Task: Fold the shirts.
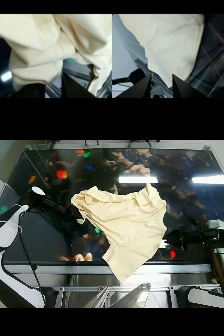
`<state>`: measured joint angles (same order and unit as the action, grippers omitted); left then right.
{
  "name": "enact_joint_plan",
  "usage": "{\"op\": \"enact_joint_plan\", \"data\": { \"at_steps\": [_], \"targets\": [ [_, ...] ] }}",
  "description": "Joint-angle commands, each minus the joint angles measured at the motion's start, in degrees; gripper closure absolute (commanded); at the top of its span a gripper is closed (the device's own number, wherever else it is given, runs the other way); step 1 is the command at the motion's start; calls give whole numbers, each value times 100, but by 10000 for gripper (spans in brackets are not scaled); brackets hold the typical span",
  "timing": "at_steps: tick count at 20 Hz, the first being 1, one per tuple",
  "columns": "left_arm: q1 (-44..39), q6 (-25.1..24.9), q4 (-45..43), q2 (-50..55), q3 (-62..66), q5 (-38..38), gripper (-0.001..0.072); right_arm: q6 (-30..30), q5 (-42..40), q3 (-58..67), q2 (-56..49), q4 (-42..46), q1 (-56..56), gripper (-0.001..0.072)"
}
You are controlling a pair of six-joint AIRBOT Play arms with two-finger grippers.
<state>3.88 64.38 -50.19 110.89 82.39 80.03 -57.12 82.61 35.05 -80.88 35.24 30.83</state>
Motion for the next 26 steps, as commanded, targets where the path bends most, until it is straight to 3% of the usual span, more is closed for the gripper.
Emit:
{"op": "enact_joint_plan", "data": {
  "at_steps": [1,7,8,10,13,15,16,18,19,21,23,26],
  "targets": [
    [-151,247,-136,208,402,-42,708,-17,0,-114,26,186,328,408],
    [201,382,-94,249,960,861,684,-514,-525,-155,24,1075,404,407],
    [254,385,-57,249,962,979,684,-511,-632,-214,22,1012,348,405],
    [339,385,-63,249,960,1180,684,-531,-800,-398,15,859,81,322],
    [417,382,-9,249,962,1705,684,-752,-1421,-761,15,743,-715,330],
    [533,376,422,236,962,2004,683,-761,-1941,-890,13,92,-1357,334],
    [614,358,739,205,962,2055,684,-758,-2149,-890,15,-328,-1641,380],
    [824,299,1303,81,960,2048,683,-717,-2643,-890,13,-1174,-2190,699],
    [918,297,1475,-7,960,2055,684,-531,-2706,-883,15,-1521,-2363,692],
    [1141,299,1593,-275,960,2192,684,291,-2041,-848,24,-2339,-2430,693],
    [1410,291,1633,-772,890,2273,683,970,-715,-796,236,-3412,-2218,693],
    [1937,-70,3062,-1829,299,2404,683,960,702,-426,1010,-4474,-1648,692]
  ]
}}
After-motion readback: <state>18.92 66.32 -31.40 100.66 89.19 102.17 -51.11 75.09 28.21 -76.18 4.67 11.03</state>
